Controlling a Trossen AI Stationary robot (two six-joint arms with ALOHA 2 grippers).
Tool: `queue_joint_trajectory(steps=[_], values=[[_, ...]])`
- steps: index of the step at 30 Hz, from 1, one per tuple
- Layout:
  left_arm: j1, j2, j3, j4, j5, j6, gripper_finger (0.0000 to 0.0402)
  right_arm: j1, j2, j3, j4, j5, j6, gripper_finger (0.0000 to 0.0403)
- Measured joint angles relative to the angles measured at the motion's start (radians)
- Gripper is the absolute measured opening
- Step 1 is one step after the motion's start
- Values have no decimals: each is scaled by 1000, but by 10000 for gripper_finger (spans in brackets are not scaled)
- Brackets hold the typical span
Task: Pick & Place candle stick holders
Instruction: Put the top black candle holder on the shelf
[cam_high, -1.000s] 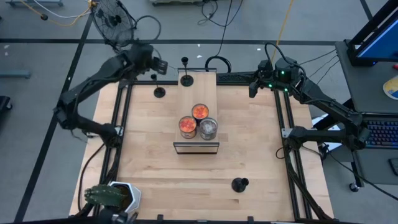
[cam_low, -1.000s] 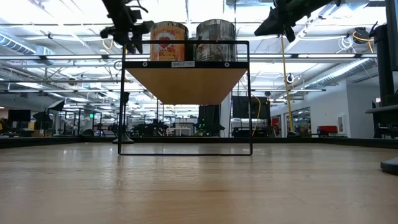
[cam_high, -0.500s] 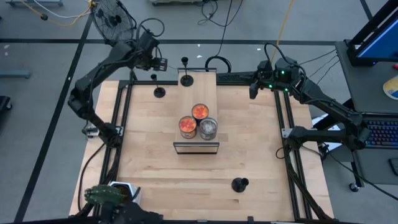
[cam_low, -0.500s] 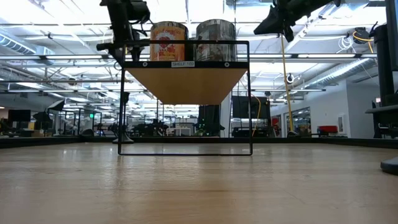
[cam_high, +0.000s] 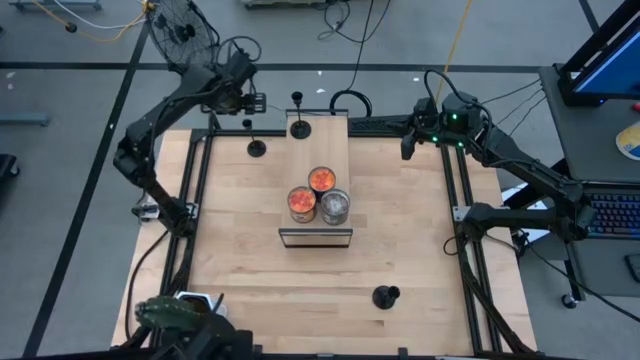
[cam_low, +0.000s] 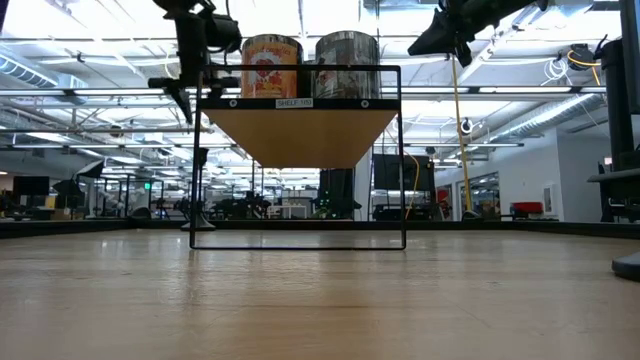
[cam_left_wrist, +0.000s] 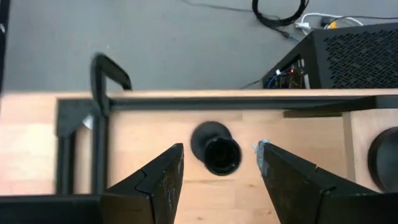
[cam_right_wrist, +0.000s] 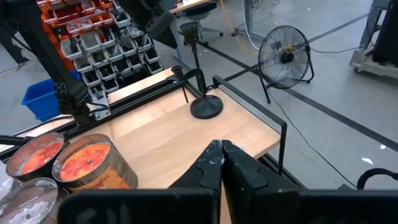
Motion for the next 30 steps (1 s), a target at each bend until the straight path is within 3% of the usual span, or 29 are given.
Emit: queue_joint_trajectory(steps=[11,30], values=[[12,107,-1,-58,69,-93,214,0,0,0,0,-52,-9,0],[30,130,0,-109,25,-155,214,0,0,0,-2,-79,-39,0]])
